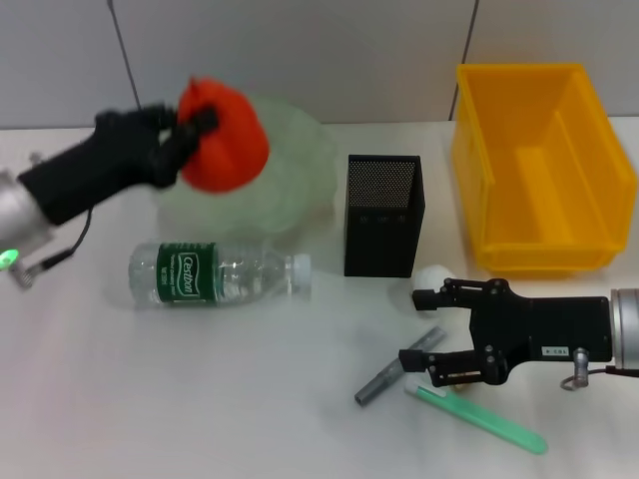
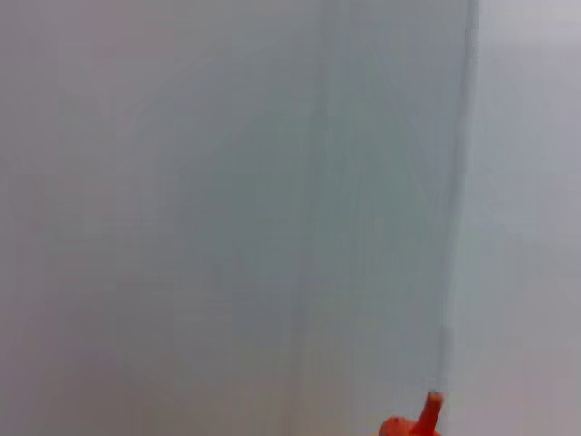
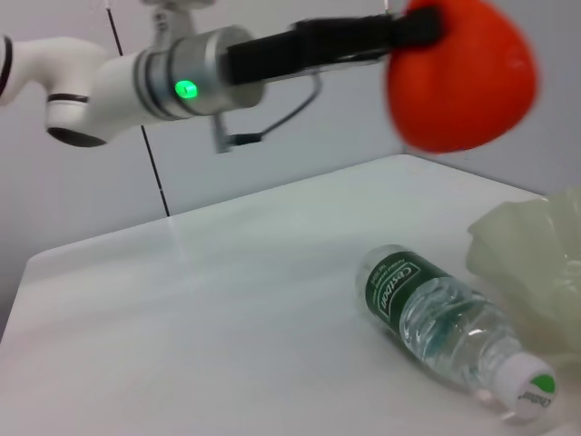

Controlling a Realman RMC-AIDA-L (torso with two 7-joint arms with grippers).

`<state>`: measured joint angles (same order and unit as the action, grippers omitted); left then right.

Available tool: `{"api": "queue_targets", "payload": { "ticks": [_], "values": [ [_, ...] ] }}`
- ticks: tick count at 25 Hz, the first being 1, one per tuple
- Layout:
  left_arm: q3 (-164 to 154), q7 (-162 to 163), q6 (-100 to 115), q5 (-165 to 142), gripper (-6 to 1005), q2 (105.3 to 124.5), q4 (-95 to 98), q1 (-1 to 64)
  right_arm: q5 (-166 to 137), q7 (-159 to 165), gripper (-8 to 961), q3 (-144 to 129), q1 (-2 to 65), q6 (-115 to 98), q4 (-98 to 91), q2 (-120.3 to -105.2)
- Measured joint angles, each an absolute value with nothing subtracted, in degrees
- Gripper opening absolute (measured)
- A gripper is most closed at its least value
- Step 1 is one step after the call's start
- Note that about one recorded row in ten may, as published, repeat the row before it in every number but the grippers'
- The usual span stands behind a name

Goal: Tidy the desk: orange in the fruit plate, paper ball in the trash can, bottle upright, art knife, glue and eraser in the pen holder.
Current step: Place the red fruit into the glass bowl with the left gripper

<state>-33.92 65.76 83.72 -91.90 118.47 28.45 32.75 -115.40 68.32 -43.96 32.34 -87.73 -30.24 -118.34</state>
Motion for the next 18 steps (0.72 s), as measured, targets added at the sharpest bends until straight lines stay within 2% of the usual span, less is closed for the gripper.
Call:
{"api": "queue_targets", "payload": {
  "ticks": [10,14,18],
  "values": [
    [-33.30,48.68,59.85,-82.37,108,119.01,14.56,43.91,-115.40,68.24,829,-44.03,33.20,-87.99,-30.54,-118.83],
    [-33.18,43.90,56.49,-80.05,84,119.18,11.74,45.58,-115.40,68.18,829,-44.04,33.45,-87.99,-30.57,-118.83],
    [-33.18,40.02,53.54,-77.44,220,119.18,9.82,46.51,-115.42,68.14,829,-44.03,33.97,-87.96,-30.31,-118.82]
  ]
}}
